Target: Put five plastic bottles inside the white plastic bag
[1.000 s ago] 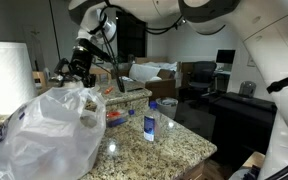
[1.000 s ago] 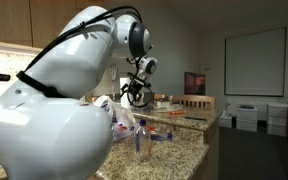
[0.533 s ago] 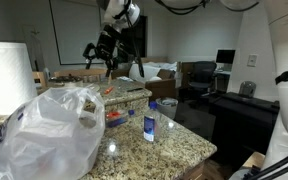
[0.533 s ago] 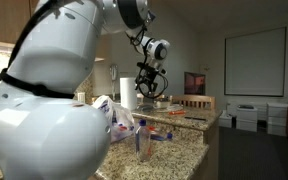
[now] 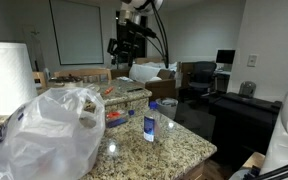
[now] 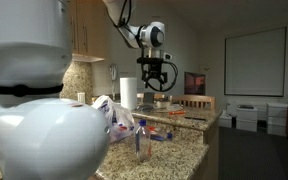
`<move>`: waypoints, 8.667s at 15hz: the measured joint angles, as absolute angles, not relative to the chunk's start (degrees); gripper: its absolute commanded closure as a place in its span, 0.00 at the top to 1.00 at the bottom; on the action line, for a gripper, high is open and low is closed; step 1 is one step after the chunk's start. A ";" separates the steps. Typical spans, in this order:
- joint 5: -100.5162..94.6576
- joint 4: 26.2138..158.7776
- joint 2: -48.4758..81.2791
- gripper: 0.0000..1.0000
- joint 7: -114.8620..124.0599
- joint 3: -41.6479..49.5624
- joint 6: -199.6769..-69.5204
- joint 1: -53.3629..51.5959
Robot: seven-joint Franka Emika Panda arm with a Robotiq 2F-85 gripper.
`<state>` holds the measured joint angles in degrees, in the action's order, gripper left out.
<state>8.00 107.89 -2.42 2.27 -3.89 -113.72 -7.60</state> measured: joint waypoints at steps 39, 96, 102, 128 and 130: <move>6.52 145.45 -22.06 0.14 15.91 -5.34 -130.68 -6.53; 59.01 142.44 -12.02 1.00 -15.16 6.17 -116.53 4.56; 58.70 144.04 -12.20 1.00 2.91 0.47 -130.03 3.75; 55.59 132.23 3.99 1.00 15.71 -2.59 -142.43 0.20; 55.59 130.64 6.94 1.00 16.44 -1.63 -142.43 0.22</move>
